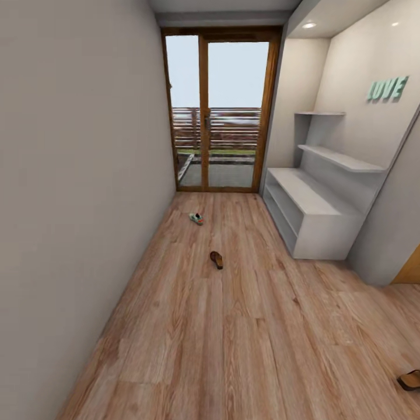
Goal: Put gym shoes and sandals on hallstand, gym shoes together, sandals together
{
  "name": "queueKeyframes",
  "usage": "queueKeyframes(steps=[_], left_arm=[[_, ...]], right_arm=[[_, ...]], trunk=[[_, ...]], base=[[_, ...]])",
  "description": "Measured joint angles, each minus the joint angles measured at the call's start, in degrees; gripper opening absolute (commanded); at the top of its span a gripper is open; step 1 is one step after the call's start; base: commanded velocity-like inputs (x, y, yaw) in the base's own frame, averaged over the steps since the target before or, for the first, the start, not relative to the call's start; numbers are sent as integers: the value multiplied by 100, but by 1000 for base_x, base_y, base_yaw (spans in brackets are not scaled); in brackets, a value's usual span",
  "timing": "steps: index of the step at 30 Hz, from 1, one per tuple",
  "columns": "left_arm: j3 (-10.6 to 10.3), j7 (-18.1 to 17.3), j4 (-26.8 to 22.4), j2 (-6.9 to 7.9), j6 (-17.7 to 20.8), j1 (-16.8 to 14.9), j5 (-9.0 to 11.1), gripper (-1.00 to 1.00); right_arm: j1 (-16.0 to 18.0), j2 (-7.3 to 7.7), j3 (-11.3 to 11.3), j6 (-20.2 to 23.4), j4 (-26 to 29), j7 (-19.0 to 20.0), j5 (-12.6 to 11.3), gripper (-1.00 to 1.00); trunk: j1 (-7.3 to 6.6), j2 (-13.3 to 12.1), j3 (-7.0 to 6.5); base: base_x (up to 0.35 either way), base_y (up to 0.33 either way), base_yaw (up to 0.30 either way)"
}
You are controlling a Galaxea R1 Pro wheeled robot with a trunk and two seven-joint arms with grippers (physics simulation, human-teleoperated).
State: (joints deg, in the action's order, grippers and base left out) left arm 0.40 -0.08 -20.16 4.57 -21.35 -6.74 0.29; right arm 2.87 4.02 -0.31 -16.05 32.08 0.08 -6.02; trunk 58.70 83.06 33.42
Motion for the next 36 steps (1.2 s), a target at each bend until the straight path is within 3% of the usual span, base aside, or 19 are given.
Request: queueKeyframes(steps=[12,22,36], left_arm=[[0,0,0,0,0,0,0,100],[0,0,-1,0,0,1,0,100],[0,0,0,0,0,0,-4,100]], right_arm=[[0,0,0,1,-4,-11,2,100],[1,-7,-9,-1,-4,-16,-4,100],[0,-5,-5,0,3,-16,-7,100]], trunk=[[0,0,0],[0,0,0],[0,0,0]], base=[[336,-11,8],[337,0,201],[338,0,25]])
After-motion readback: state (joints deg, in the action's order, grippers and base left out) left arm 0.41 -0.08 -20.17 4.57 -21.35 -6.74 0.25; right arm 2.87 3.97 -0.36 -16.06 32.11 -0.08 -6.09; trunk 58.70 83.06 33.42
